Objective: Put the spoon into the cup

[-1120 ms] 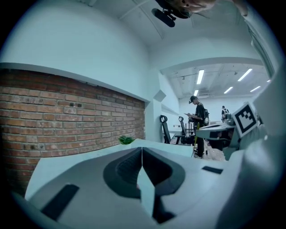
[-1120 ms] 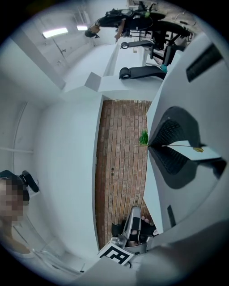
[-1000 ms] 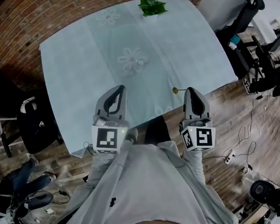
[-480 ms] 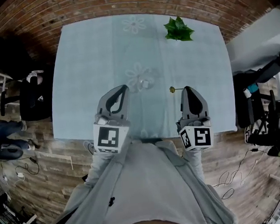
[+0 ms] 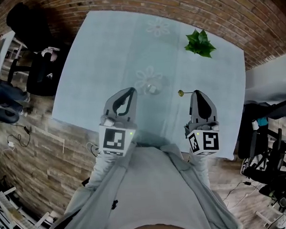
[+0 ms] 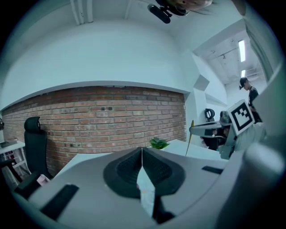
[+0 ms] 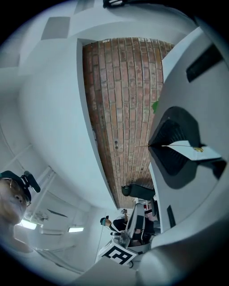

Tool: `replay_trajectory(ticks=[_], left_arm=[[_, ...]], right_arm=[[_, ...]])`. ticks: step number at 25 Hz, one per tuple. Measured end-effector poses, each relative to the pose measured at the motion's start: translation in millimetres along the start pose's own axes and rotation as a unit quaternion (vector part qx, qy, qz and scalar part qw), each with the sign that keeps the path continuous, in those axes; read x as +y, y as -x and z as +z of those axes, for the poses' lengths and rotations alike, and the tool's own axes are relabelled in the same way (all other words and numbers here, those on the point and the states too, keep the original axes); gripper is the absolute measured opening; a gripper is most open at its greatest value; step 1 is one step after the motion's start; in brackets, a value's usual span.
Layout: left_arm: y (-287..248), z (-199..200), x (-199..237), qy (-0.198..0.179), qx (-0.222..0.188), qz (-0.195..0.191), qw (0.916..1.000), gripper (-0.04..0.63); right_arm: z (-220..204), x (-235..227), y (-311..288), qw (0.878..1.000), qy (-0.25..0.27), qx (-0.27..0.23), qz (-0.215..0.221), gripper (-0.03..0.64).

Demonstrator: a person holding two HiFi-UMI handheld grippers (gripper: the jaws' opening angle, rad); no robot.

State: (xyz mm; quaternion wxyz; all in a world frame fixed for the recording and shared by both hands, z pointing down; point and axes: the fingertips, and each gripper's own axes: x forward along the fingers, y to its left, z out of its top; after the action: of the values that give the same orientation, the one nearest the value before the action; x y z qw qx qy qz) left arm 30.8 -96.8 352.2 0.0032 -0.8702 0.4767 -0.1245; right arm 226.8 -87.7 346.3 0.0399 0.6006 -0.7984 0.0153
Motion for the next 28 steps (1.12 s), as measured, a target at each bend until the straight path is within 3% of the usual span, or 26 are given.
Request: replay_trajectory(ticks=[18,28], left_arm=[[-20.2,7.0,7.4,0.001,-0.008,-0.013,0.9999,0.020],[-30.7,-9.0,11.5,0.016,0.004,-0.025,0.9996,0.020]], right_arm=[[-5.6,-18.9,-11.4,0.999,-0.025,0.008,-0.027,0.020],[3.8,0.0,-37.9,0.999,-0.047,-0.001,0.005,0.020]])
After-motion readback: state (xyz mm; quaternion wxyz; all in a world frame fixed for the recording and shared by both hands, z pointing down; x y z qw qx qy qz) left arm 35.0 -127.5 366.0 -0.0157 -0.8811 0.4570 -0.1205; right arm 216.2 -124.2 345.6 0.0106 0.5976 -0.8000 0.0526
